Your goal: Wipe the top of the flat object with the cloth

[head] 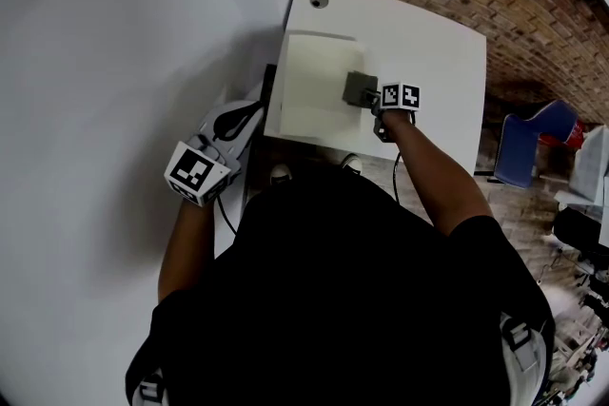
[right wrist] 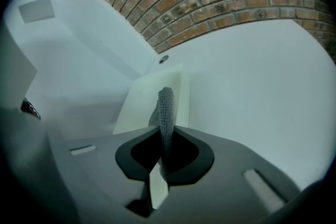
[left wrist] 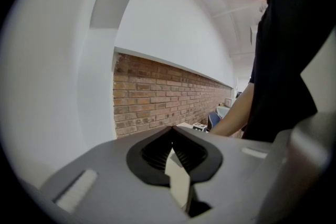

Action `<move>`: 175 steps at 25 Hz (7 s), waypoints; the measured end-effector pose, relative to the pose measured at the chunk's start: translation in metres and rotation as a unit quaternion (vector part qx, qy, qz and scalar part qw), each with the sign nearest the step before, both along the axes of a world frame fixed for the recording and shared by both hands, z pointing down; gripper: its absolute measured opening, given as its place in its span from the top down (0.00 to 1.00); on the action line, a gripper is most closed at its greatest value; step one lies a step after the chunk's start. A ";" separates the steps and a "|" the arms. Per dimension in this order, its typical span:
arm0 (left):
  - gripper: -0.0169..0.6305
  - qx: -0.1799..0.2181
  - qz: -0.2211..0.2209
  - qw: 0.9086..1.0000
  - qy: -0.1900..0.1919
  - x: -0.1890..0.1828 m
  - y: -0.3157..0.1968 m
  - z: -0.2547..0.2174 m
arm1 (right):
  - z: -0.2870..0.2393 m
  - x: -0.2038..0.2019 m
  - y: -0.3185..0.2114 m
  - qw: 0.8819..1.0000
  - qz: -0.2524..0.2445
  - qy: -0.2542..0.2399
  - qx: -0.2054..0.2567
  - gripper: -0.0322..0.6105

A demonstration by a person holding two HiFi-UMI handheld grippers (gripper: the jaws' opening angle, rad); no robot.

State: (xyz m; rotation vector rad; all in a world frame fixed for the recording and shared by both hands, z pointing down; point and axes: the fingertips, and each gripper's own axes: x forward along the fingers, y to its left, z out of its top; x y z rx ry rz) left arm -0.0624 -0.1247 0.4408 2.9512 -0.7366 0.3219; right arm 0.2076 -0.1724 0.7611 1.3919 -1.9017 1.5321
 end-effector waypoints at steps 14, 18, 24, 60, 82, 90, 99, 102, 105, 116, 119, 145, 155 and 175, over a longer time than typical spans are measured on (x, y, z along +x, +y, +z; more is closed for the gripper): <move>0.97 -0.001 0.017 1.000 0.008 0.005 0.000 -0.002 | -0.060 -0.005 -0.011 0.995 0.015 0.000 0.101 0.94; 0.97 -0.001 0.017 1.000 0.010 0.003 -0.001 -0.002 | -0.083 -0.036 -0.003 0.990 -0.042 0.010 0.135 0.94; 0.97 -0.005 0.016 1.000 0.021 0.001 0.003 -0.006 | -0.111 -0.088 0.000 0.983 -0.079 -0.051 0.159 0.94; 0.97 -0.029 -0.044 0.999 0.009 -0.077 0.049 0.009 | -0.021 -0.234 0.038 0.985 -0.129 -0.116 0.008 0.94; 0.97 -0.038 -0.016 0.999 0.009 -0.053 0.050 0.017 | 0.004 -0.164 0.053 0.996 -0.075 -0.050 -0.008 0.94; 0.97 -0.017 -0.011 1.000 0.024 -0.043 0.046 0.009 | 0.009 -0.124 0.060 0.998 -0.054 -0.004 -0.012 0.94; 0.97 -0.016 0.003 1.000 0.024 -0.028 0.040 0.011 | 0.010 -0.091 0.071 0.999 -0.039 0.023 -0.012 0.94; 0.97 -0.018 0.011 0.999 0.025 -0.020 0.040 0.012 | 0.012 -0.077 0.077 0.999 -0.030 0.038 -0.020 0.94; 0.97 -0.019 0.019 0.999 0.025 -0.014 0.041 0.012 | 0.014 -0.064 0.084 0.998 -0.020 0.047 -0.025 0.94; 0.97 -0.017 0.037 0.999 0.024 0.001 0.041 0.012 | 0.021 -0.027 0.095 0.997 -0.004 0.072 -0.031 0.94; 0.97 -0.018 0.038 0.999 0.023 0.004 0.042 0.012 | 0.022 -0.020 0.097 0.997 -0.001 0.076 -0.031 0.94; 0.97 -0.014 0.051 0.998 0.029 0.011 0.045 0.006 | -0.021 -0.012 0.097 0.997 0.014 0.070 0.033 0.94; 0.97 -0.021 0.083 0.996 0.037 0.030 0.046 0.012 | -0.063 0.006 0.094 0.992 0.032 0.079 0.087 0.94; 0.97 -0.012 0.117 0.992 0.035 0.055 0.039 0.006 | -0.219 0.042 0.089 0.950 0.061 0.135 0.273 0.94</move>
